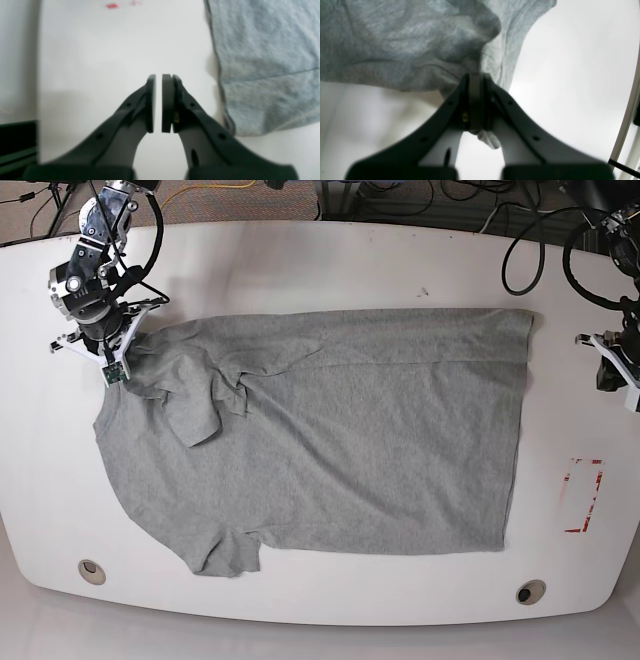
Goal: Layout the t-shirt on the table in an organized manner, then fold the t-shirt properly
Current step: 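Grasp the shirt's hem corner with the left gripper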
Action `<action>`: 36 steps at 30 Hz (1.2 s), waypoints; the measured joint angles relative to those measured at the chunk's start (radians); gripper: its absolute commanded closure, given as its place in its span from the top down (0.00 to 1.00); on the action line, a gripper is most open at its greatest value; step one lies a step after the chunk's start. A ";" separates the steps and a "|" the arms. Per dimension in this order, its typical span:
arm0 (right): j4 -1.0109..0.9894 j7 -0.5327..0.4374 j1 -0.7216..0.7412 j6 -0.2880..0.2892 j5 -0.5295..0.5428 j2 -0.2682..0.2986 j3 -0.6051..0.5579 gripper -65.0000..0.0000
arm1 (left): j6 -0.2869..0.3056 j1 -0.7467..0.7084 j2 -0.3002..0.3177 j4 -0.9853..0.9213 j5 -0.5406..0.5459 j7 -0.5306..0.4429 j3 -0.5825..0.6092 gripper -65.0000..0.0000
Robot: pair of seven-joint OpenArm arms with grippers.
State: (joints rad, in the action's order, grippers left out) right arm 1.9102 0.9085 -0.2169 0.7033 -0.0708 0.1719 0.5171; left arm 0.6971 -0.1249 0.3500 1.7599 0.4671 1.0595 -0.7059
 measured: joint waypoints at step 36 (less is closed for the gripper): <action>0.000 0.000 0.005 0.000 0.000 0.000 -0.002 0.00 | 0.000 -0.021 -0.132 -0.211 -0.042 0.003 0.099 0.52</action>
State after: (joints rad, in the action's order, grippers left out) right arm 1.9102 0.9089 -0.2119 0.7033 -0.0711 0.1719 0.5156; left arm 0.6968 -0.1459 0.2180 1.5494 0.4252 1.0622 -0.6067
